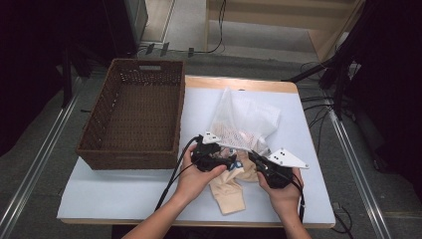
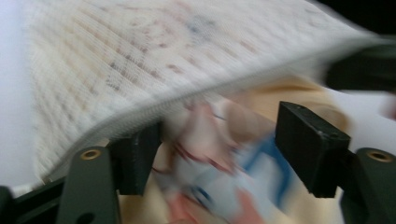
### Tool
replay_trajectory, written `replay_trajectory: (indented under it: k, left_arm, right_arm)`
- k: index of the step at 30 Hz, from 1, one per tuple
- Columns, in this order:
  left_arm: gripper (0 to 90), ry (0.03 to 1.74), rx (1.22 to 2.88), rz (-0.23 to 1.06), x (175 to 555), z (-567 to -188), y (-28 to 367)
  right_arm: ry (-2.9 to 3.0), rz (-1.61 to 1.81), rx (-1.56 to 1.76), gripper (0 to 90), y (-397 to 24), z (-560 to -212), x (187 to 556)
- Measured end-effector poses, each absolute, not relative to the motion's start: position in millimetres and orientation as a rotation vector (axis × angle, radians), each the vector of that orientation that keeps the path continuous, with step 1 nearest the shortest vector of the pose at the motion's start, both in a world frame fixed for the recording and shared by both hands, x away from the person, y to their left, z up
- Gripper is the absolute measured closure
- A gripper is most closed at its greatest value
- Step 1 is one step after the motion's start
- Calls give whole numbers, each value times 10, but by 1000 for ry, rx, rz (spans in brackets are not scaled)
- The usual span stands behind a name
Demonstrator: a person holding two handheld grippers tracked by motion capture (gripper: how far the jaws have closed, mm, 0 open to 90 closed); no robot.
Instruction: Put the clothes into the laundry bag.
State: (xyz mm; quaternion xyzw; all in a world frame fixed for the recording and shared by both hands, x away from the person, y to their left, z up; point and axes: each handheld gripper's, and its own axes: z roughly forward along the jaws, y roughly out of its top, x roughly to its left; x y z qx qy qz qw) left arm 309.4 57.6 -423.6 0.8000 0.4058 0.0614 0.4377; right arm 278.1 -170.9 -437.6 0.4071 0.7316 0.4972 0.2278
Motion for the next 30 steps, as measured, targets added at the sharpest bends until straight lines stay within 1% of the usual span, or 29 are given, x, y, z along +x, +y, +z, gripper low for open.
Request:
replay_trajectory:
  k: [1,2,4,6,7,8,9,10,11,12,14,17,20,21,22,23,25,26,27,28,30]
  left_arm:
    - [255,1009,1989,153,3094,-4236,576]
    - [255,989,2003,142,3039,-4205,592]
    - [224,973,2053,135,2959,-4227,598]
    - [202,979,2190,145,2949,-4375,545]
    - [196,989,2245,173,2952,-4468,514]
    - [247,996,2257,228,2941,-4533,494]
    - [362,990,2252,278,2928,-4538,485]
    - [500,995,2229,284,2924,-4506,485]
    - [635,1006,2191,258,2933,-4453,495]
    - [723,1002,2147,241,2945,-4394,503]
    - [772,982,2073,251,2967,-4276,487]
    - [775,1006,1949,247,3053,-4177,452]
    - [774,1080,1830,272,3217,-4256,459]
    - [772,1108,1820,296,3298,-4340,459]
    - [761,1146,1863,276,3423,-4496,444]
    - [742,1146,1863,276,3423,-4496,444]
    - [700,1163,1935,203,3516,-4646,440]
    - [700,1152,1944,201,3514,-4641,463]
    - [670,1148,1958,198,3495,-4599,484]
    - [603,1144,1967,181,3465,-4546,505]
    - [426,1099,1970,147,3358,-4437,538]
  right_arm:
    - [2015,1369,1121,900,-1709,-4376,2781]
    - [2009,1366,1123,900,-1709,-4371,2789]
    - [2002,1369,1126,900,-1703,-4359,2793]
    - [2002,1367,1121,900,-1692,-4352,2789]
    - [2005,1364,1123,900,-1683,-4352,2788]
    - [2007,1370,1122,900,-1672,-4355,2789]
    - [2012,1374,1120,900,-1660,-4357,2789]
    - [2018,1376,1112,900,-1645,-4358,2785]
    - [2022,1375,1103,900,-1629,-4356,2778]
    - [2028,1380,1095,900,-1616,-4352,2768]
    - [2028,1394,1074,900,-1589,-4336,2746]
    - [2021,1410,1064,900,-1580,-4316,2735]
    - [2023,1420,1059,900,-1581,-4295,2720]
    - [2032,1420,1062,900,-1582,-4299,2716]
    - [2050,1402,1058,900,-1585,-4327,2715]
    - [2050,1402,1058,900,-1585,-4327,2715]
    - [2065,1380,1089,900,-1609,-4378,2735]
    - [2065,1380,1089,900,-1609,-4378,2735]
    - [2065,1375,1098,900,-1621,-4388,2742]
    - [2064,1375,1103,900,-1633,-4394,2751]
    - [2058,1374,1110,900,-1653,-4398,2768]
